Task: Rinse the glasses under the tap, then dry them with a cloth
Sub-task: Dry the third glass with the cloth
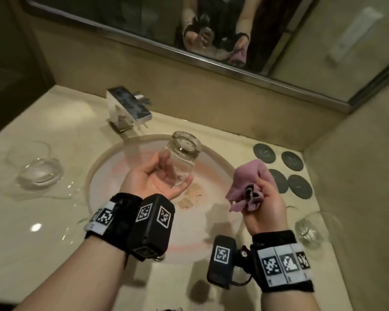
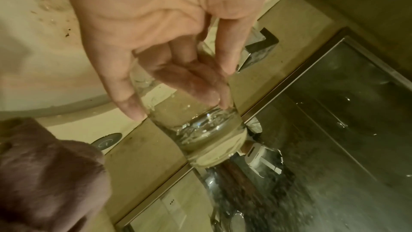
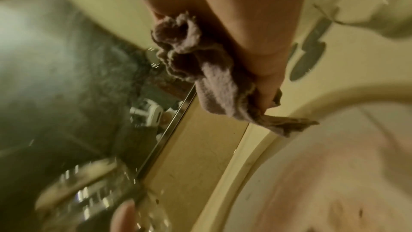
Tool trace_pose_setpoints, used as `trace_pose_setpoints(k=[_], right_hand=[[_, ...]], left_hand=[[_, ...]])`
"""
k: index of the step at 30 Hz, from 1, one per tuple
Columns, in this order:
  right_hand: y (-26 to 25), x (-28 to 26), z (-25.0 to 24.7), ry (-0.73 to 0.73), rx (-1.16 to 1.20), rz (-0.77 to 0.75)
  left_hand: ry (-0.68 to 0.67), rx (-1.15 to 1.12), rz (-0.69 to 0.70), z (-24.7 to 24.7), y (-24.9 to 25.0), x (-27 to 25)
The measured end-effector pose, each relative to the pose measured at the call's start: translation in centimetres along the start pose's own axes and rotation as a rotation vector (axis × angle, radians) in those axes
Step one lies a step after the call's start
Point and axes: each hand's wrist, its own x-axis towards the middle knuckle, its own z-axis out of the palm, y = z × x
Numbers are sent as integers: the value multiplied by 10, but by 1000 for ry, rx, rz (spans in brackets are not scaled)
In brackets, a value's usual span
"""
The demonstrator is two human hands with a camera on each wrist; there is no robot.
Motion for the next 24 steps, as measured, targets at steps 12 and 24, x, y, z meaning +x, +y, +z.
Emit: trace_pose_setpoints(k=[12, 24], right_hand=[[-8, 26, 50, -602, -1299, -629], [-33, 46, 63, -670, -1398, -1028]], left_hand=[[-61, 153, -102, 4, -16, 21], [-73, 124, -74, 28, 0, 24]])
